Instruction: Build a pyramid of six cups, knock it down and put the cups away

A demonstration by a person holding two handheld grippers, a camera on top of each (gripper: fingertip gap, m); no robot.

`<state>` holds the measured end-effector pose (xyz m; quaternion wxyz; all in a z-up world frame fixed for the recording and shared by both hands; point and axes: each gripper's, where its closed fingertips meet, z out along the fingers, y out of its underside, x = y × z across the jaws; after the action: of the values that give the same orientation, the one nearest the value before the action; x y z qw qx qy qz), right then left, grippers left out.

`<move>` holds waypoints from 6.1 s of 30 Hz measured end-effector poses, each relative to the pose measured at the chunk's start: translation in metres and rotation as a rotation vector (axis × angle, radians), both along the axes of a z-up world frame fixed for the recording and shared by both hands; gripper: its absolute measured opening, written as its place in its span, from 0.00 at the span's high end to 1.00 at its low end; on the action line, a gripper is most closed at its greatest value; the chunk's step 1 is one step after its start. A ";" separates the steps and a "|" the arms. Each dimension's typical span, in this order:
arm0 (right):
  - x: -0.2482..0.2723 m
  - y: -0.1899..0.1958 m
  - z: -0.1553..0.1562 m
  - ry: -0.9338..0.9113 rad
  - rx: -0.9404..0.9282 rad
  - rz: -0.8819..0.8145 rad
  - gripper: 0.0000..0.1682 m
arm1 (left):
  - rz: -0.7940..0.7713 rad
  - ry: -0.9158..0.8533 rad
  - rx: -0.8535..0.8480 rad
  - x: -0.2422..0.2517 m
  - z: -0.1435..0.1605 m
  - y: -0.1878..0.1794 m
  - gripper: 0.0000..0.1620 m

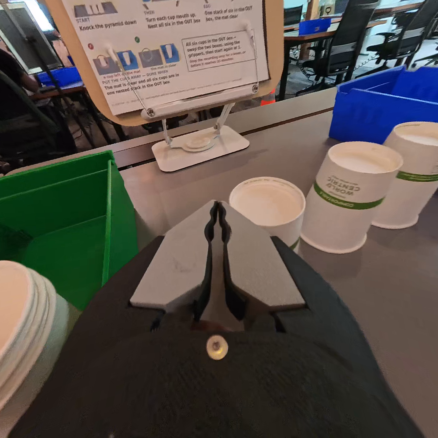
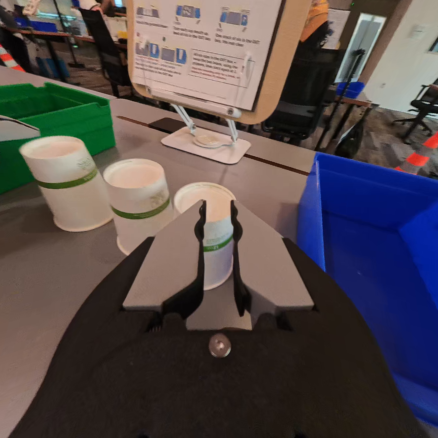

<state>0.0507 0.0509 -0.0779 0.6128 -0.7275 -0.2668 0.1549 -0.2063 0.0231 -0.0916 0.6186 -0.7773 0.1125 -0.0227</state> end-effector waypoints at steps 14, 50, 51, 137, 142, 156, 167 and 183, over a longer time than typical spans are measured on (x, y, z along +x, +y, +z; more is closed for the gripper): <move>0.045 0.019 -0.025 -0.020 0.076 -0.225 1.00 | -0.039 0.001 -0.130 0.009 -0.055 0.017 1.00; 0.013 0.008 -0.053 0.041 -0.106 0.003 0.88 | -0.018 0.083 0.057 -0.038 0.050 -0.042 0.87; 0.013 0.008 -0.055 0.043 -0.116 0.003 0.88 | -0.021 0.080 0.032 -0.047 0.049 -0.048 0.89; -0.027 -0.034 -0.064 -0.131 -0.050 0.245 0.87 | 0.122 0.156 -0.126 -0.126 0.027 -0.074 0.85; -0.025 -0.033 -0.063 -0.120 -0.054 0.241 0.87 | 0.074 0.187 -0.171 -0.114 0.017 -0.072 0.86; -0.026 -0.032 -0.066 -0.135 -0.062 0.246 0.87 | 0.103 0.222 -0.183 -0.118 0.014 -0.068 1.00; -0.027 -0.033 -0.068 -0.148 -0.059 0.247 0.87 | 0.256 0.206 0.138 -0.134 0.088 -0.082 1.00; -0.024 -0.033 -0.060 -0.131 -0.024 0.233 0.87 | 0.146 0.181 0.337 -0.080 0.146 -0.114 1.00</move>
<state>0.0269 0.0184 -0.1377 0.5632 -0.7073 -0.3873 0.1805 -0.2862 -0.0912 0.0545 0.7273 -0.6677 0.1130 0.1114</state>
